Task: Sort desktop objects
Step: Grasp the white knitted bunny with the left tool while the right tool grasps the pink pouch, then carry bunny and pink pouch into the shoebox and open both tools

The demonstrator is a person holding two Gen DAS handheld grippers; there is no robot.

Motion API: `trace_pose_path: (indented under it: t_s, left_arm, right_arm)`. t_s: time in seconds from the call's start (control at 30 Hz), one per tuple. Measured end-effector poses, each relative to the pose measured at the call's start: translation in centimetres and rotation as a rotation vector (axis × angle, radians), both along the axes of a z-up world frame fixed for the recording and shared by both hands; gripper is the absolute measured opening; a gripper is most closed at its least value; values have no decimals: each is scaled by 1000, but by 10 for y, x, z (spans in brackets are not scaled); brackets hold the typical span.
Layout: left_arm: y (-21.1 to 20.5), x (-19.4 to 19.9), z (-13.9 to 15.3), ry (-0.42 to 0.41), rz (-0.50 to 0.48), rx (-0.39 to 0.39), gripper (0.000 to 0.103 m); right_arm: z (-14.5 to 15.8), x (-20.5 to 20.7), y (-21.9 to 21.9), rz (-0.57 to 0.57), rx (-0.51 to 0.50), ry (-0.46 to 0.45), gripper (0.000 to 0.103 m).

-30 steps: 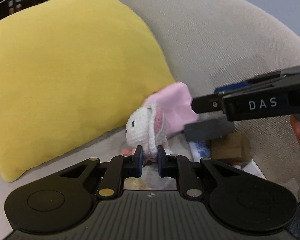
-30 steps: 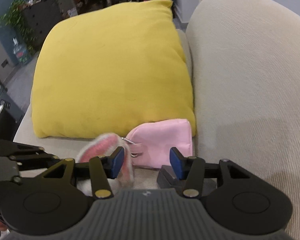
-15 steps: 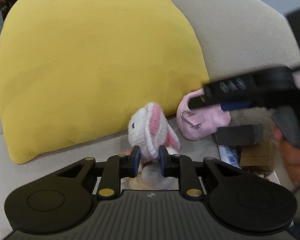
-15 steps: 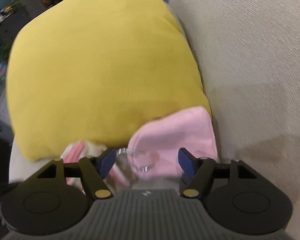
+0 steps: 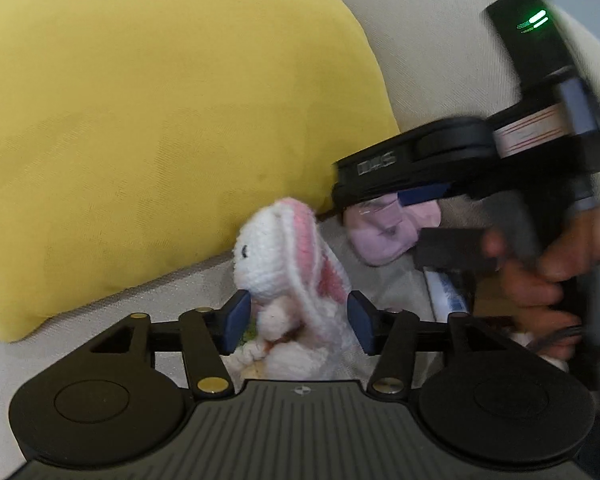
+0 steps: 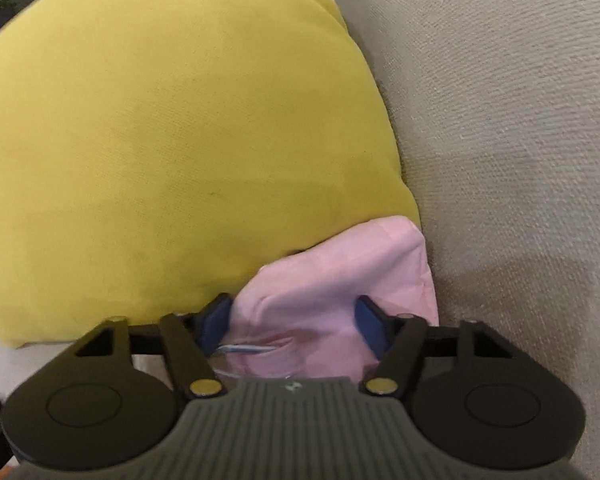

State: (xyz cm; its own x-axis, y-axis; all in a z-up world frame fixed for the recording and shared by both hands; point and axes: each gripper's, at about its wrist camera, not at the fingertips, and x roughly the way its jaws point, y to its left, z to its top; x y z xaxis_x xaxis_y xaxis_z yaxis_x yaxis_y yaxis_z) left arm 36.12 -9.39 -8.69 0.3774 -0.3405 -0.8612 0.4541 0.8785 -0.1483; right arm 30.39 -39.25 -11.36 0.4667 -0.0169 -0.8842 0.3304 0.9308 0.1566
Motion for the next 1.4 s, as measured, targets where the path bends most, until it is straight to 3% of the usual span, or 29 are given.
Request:
trace_pose_path:
  t_s: [0.13, 0.23, 0.33, 0.37, 0.57, 0.73, 1.0, 1.1, 1.2, 1.4]
  left_arm:
    - [-8, -1, 2, -13, -13, 42, 62]
    - [-7, 2, 4, -16, -2, 39, 53]
    - [-7, 1, 9, -32, 20, 27, 35]
    - [-7, 1, 13, -39, 24, 27, 18]
    - [2, -6, 42, -59, 71, -29, 17]
    - [21, -32, 85, -100, 94, -108, 17]
    - [89, -109, 159, -205, 174, -157, 17]
    - [120, -142, 180, -232, 226, -154, 17]
    - [111, -165, 174, -245, 270, -149, 17]
    - [166, -211, 164, -227, 367, -153, 17]
  right_arm:
    - [17, -20, -9, 47, 39, -12, 39]
    - [26, -39, -18, 76, 75, -15, 35]
    - [34, -57, -26, 104, 102, -49, 28]
    - [37, -62, -27, 113, 102, -58, 25]
    - [63, -99, -13, 183, 83, -130, 24]
    - [94, -132, 9, 256, 59, -203, 24]
    - [163, -210, 71, 430, 57, -344, 24]
    - [177, -221, 105, 519, 72, -389, 24]
    - [188, -247, 139, 606, 100, -406, 25]
    - [168, -265, 195, 736, 134, -339, 25]
